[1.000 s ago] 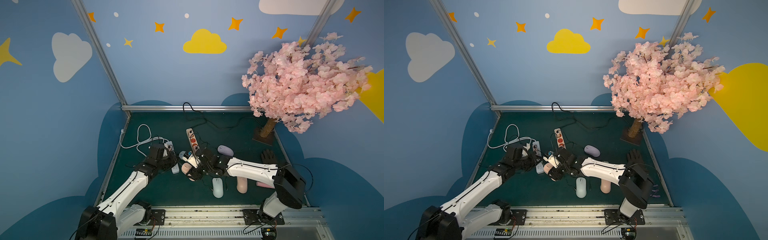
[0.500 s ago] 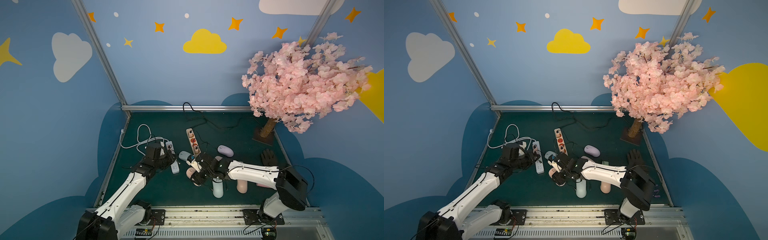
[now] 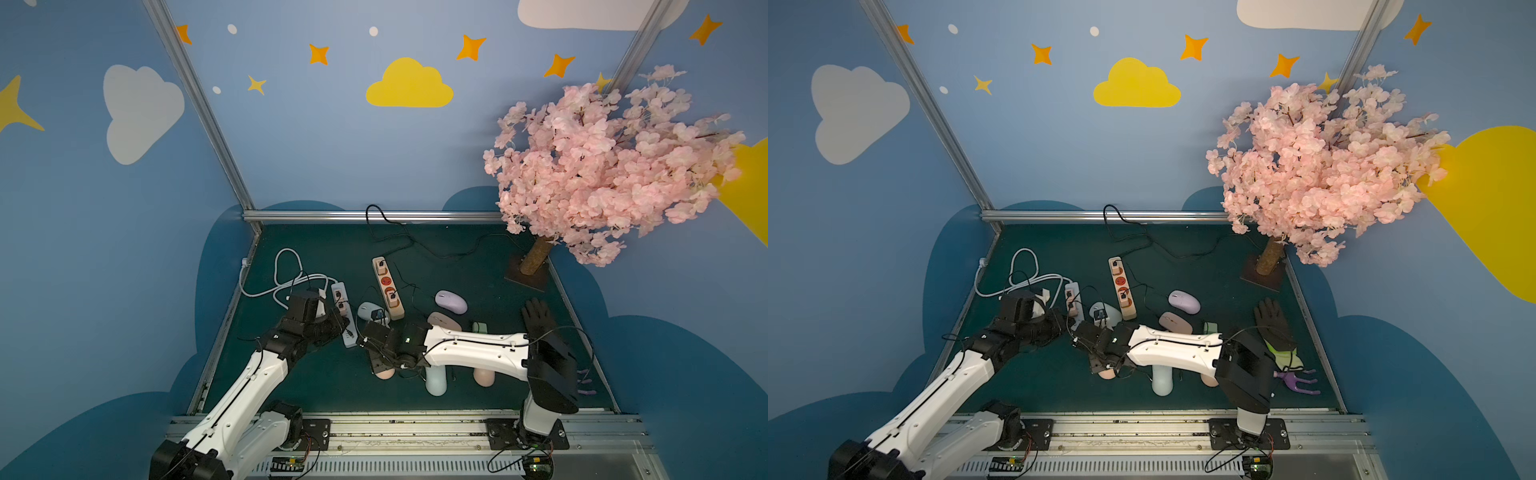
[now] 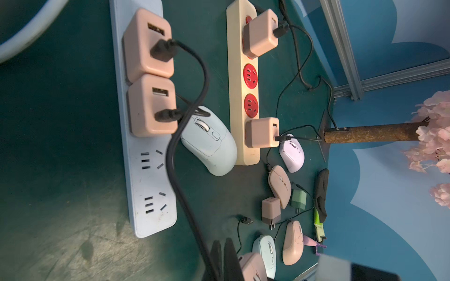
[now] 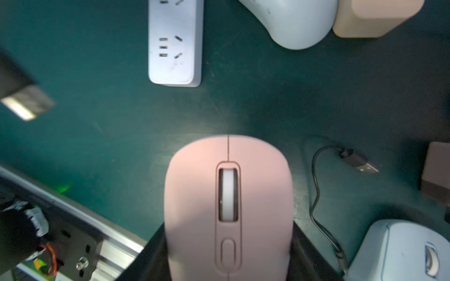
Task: Unplug the wireless mouse
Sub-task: Place the mouse at the center of the board.
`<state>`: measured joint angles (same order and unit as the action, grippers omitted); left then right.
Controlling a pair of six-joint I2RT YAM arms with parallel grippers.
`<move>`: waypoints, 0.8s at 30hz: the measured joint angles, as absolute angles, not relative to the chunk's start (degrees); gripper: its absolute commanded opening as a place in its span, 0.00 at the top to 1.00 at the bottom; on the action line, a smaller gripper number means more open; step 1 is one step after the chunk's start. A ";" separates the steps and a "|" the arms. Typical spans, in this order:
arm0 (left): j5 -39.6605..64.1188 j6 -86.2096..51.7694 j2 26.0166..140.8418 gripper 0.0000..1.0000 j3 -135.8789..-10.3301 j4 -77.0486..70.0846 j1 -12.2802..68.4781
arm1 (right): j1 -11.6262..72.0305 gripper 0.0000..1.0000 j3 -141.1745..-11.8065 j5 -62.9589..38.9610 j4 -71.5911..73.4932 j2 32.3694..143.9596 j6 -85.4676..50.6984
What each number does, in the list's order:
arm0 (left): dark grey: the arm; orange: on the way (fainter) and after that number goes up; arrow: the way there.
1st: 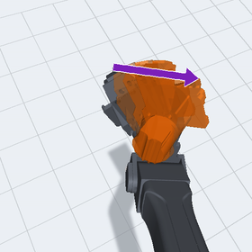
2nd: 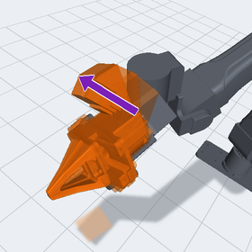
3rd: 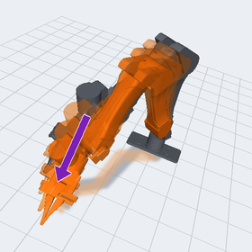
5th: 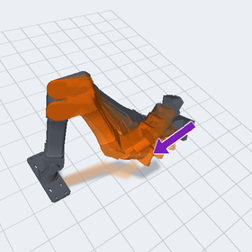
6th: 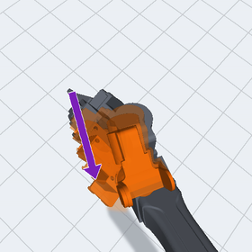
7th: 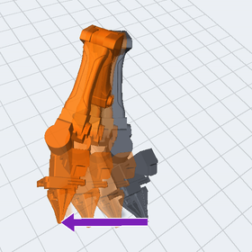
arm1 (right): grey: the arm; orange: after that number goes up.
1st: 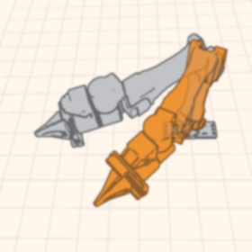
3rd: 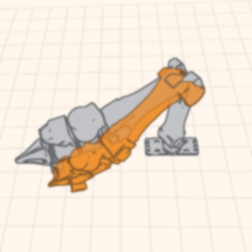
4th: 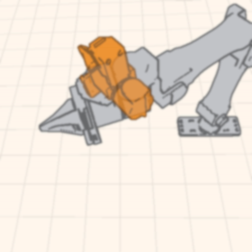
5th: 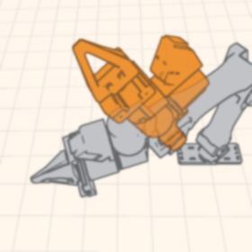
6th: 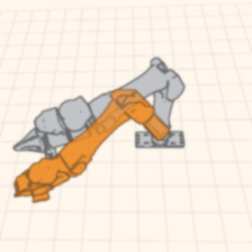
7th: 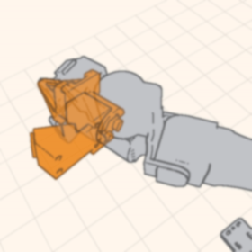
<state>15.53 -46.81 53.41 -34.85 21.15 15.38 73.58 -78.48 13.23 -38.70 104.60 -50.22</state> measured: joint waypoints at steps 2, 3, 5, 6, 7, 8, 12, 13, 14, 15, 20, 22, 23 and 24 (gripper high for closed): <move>15.53 -46.59 52.80 0.96 -34.85 21.58 15.11 | 73.36 1.00 -79.46 13.13 -40.32 106.54 -51.42; 15.53 -46.48 52.47 0.96 -34.83 21.80 14.96 | 73.17 1.00 -79.77 12.84 -40.99 107.50 -52.16; 15.57 -46.44 51.96 0.96 -34.83 22.17 14.70 | 72.75 1.00 -80.07 12.05 -41.93 109.10 -52.73; 15.57 -46.44 51.75 0.96 -34.83 22.31 14.59 | 72.58 1.00 -80.29 11.51 -42.41 109.91 -52.95; 15.59 -46.44 51.64 0.96 -34.83 22.41 14.52 | 72.49 1.00 -80.53 11.09 -42.76 110.61 -53.06; 15.62 -46.41 51.59 0.96 -34.83 22.52 14.44 | 72.40 1.00 -80.86 10.57 -43.16 111.44 -53.25; 15.66 -46.28 51.59 0.96 -34.83 22.85 14.13 | 71.90 0.95 -81.54 8.71 -44.03 113.38 -53.82; 15.66 -46.26 51.57 0.96 -34.81 22.90 14.11 | 71.81 0.93 -81.54 8.40 -44.25 113.54 -53.93; 15.66 -46.26 51.55 0.96 -34.81 22.98 14.02 | 71.70 0.88 -81.54 8.10 -44.49 113.67 -54.08; 15.68 -46.26 51.51 0.96 -34.81 23.07 13.93 | 71.57 0.84 -81.54 7.75 -44.80 113.71 -54.26; 15.86 -46.26 51.20 0.96 -34.59 23.11 13.61 | 71.00 0.68 -81.54 6.28 -45.32 114.15 -55.13; 15.90 -46.26 51.20 0.96 -34.33 23.16 13.50 | 70.94 0.60 -81.54 5.67 -45.28 114.50 -55.13; 15.94 -46.26 51.20 0.96 -34.17 23.16 13.50 | 70.94 0.54 -81.54 5.28 -45.30 114.74 -55.11; 15.99 -46.26 51.20 0.96 -34.04 23.16 13.47 | 70.94 0.46 -81.54 5.08 -45.30 114.83 -55.11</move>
